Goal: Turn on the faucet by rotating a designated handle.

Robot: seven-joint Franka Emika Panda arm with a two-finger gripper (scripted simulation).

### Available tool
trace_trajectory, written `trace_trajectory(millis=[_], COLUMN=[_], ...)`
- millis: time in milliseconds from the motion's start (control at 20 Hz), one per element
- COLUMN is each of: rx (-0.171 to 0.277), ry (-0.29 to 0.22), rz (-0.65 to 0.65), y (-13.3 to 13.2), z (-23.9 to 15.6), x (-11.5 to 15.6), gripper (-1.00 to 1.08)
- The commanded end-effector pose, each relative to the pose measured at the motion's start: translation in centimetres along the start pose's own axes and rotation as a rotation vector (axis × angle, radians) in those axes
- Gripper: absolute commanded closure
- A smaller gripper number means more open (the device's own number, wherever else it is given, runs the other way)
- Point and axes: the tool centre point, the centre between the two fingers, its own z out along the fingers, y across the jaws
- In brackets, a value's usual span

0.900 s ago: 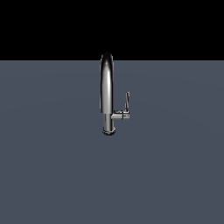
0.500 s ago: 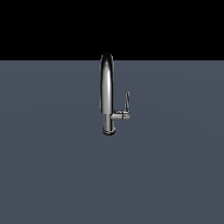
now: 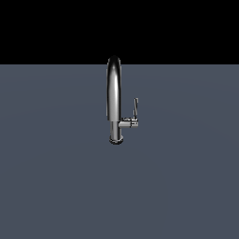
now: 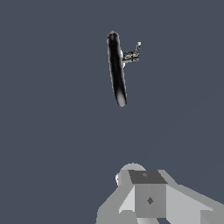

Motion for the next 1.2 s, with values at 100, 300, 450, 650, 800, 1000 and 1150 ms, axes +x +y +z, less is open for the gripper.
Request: trace_trajectory(millis=[100, 300, 450, 650, 800, 1000, 1150], rx=[0.053, 0.108, 0.15, 0.208, 0.253, 0.314, 0.361], ry=[-0.055, -0.111, -0.154, -0.213, -0.258, -0.32, -0.367], rz=[0.056, 0.113, 0.157, 0.216, 0.262, 0.323, 0.37], y=[0.0, 0.0, 0.1, 0.4, 0.6, 1.0, 1.4], z=[0.4, 0.9, 1.4, 2.1, 2.8, 3.9, 4.8], x=[2.2, 4.5, 6.2, 8.5, 10.3, 12.5, 14.2], gripper=[1.08, 1.08, 1.08, 1.08, 1.08, 1.08, 1.08])
